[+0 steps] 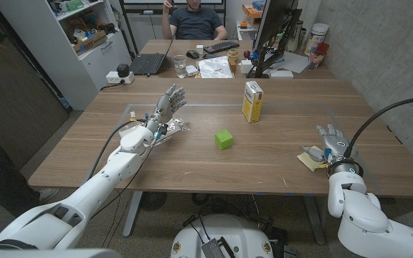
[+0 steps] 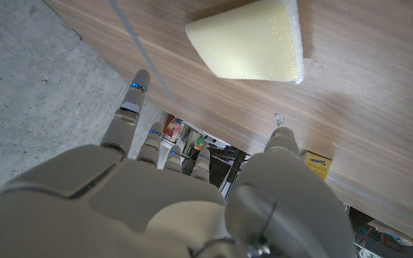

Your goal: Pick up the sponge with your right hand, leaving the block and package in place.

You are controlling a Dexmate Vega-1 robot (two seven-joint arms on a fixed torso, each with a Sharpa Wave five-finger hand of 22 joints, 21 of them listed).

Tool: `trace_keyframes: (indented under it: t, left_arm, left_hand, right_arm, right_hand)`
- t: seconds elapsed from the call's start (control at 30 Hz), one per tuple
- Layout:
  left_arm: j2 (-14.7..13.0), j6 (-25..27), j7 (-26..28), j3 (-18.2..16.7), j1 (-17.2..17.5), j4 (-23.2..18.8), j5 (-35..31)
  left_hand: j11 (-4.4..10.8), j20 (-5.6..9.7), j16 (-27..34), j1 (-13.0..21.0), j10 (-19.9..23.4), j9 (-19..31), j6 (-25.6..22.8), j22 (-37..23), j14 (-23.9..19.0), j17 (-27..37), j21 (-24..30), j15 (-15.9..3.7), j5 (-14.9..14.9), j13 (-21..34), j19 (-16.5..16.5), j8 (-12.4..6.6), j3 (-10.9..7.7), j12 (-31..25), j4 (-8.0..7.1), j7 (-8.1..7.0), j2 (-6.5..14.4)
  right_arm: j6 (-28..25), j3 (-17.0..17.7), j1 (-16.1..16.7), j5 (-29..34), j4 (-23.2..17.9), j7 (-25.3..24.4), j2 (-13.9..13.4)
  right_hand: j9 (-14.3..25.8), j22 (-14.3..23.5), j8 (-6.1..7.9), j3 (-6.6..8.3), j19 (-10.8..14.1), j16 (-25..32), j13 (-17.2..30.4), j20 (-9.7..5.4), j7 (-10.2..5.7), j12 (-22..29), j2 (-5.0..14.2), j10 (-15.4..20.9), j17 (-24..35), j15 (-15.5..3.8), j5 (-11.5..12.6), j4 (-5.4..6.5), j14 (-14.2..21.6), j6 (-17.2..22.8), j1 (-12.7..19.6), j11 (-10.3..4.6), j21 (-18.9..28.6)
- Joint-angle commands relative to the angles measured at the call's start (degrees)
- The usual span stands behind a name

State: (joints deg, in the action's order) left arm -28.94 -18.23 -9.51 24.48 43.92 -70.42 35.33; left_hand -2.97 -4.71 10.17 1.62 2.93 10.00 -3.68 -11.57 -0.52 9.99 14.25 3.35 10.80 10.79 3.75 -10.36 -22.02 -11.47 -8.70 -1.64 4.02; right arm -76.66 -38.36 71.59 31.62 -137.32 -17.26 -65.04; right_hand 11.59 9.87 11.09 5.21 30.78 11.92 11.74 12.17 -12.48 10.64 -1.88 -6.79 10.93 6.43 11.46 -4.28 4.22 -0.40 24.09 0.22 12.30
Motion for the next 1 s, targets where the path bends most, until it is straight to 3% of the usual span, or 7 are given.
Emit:
trace_keyframes:
  t: [0.03, 0.43, 0.47, 0.7, 0.77, 0.8, 1.0]
  left_arm:
    - [-0.44, 0.19, 0.19, -0.09, 0.11, -0.47, -0.22]
    - [-0.62, 0.05, 0.11, -0.37, 0.31, -1.33, 0.1]
    - [-0.7, 0.17, 0.12, -0.42, 0.43, -1.65, 0.21]
    - [-0.88, 0.1, 0.39, -0.49, 0.74, -2.64, 0.13]
    - [-1.07, 0.06, 0.36, -0.37, 0.73, -2.76, -0.17]
    - [-1.09, 0.08, 0.32, -0.4, 0.79, -2.87, -0.08]
    - [-1.26, -0.16, 0.54, -0.51, 1.03, -3.58, -0.21]
  left_hand:
    - [-0.22, -0.36, 0.37, -0.11, 0.05, 0.19, -0.32, -0.28, 0.1, 0.13, 0.25, 0.42, 0.38, 0.14, 0.07, -0.24, 0.18, -0.36, 0.19, -0.02, 1.25]
    - [-0.2, -0.26, 0.37, -0.1, 0.03, 0.19, -0.29, -0.27, 0.09, 0.13, 0.26, 0.42, 0.38, 0.14, 0.11, -0.23, 0.2, -0.36, 0.2, -0.05, 1.25]
    - [-0.2, -0.3, 0.37, -0.1, 0.02, 0.19, -0.28, -0.27, 0.09, 0.13, 0.25, 0.43, 0.38, 0.14, 0.1, -0.22, 0.21, -0.35, 0.2, -0.06, 1.25]
    - [-0.21, -0.36, 0.36, -0.1, 0.05, 0.19, -0.31, -0.27, 0.1, 0.13, 0.25, 0.44, 0.38, 0.14, 0.09, -0.24, 0.22, -0.37, 0.2, -0.04, 1.25]
    - [-0.25, -0.38, 0.36, -0.09, 0.04, 0.19, -0.33, -0.27, 0.1, 0.13, 0.24, 0.43, 0.38, 0.14, 0.09, -0.24, 0.22, -0.36, 0.2, -0.06, 1.25]
    - [-0.23, -0.39, 0.36, -0.09, 0.03, 0.19, -0.33, -0.27, 0.09, 0.13, 0.24, 0.4, 0.38, 0.14, 0.09, -0.25, 0.23, -0.36, 0.2, -0.08, 1.25]
    - [-0.18, -0.38, 0.36, -0.1, 0.08, 0.18, -0.27, -0.27, 0.1, 0.13, 0.25, 0.44, 0.38, 0.14, 0.1, -0.22, 0.25, -0.38, 0.2, -0.14, 1.24]
  right_arm:
    - [-0.56, -6.43, -6.14, -4.72, -0.36, 1.15, -2.26]
    - [-1.73, -9.73, -10.32, -8.75, 0.09, 2.55, -3.33]
    - [-2.75, -11.83, -12.01, -7.96, 0.35, 3.23, -3.32]
    - [-0.26, -11.31, -12.54, -11.74, 1.13, 3.7, -4.35]
    - [-2.59, -15.33, -15.8, -9.93, 1.12, 5.61, -4.33]
    - [-0.84, -12.44, -13.82, -12.24, 1.02, 4.63, -4.65]
    - [-1.39, -15.01, -16.56, -12.27, 0.8, 6.59, -5.3]
  right_hand:
    - [0.25, 0.18, 0.44, 0.06, 0.59, 0.0, 0.11, 0.11, -0.16, 0.45, -0.19, -0.28, 0.07, 0.14, 0.3, -0.18, 0.18, 0.14, 0.44, 0.07, 0.2]
    - [0.26, 0.17, 0.28, -0.2, 1.19, -0.11, 0.11, 0.17, -0.15, 0.48, -0.43, -0.66, 0.13, 0.59, 0.39, -0.2, 0.14, -0.34, 0.27, 0.99, 0.12]
    - [0.26, 0.16, 0.24, -0.27, 1.02, -0.25, 0.11, 0.25, -0.15, 0.35, -0.49, -1.13, 0.15, 0.8, 0.41, -0.19, -0.18, -0.45, 0.19, 1.11, -0.03]
    - [0.27, 0.13, 0.15, -0.37, 0.45, -0.48, 0.12, 0.35, -0.15, 0.3, -0.38, -1.71, 0.23, 1.07, 0.49, -0.08, -0.81, -0.79, -0.01, 1.41, -0.46]
    - [0.28, 0.13, 0.15, -0.28, 0.36, -0.37, 0.13, 0.34, -0.16, 0.35, -0.15, -1.73, 0.24, 0.92, 0.55, -0.09, -0.55, -0.86, 0.1, 1.38, -0.55]
    - [0.28, 0.13, 0.15, -0.18, 0.34, -0.27, 0.13, 0.32, -0.17, 0.38, 0.03, -1.77, 0.24, 0.75, 0.59, -0.12, -0.29, -0.9, 0.25, 1.18, -0.6]
    - [0.34, 0.13, 0.23, 0.0, 0.28, -0.59, 0.14, 0.31, -0.18, 0.3, 0.33, -2.43, 0.21, 1.1, 0.7, -0.33, -1.02, -0.91, 0.71, 1.41, -0.77]
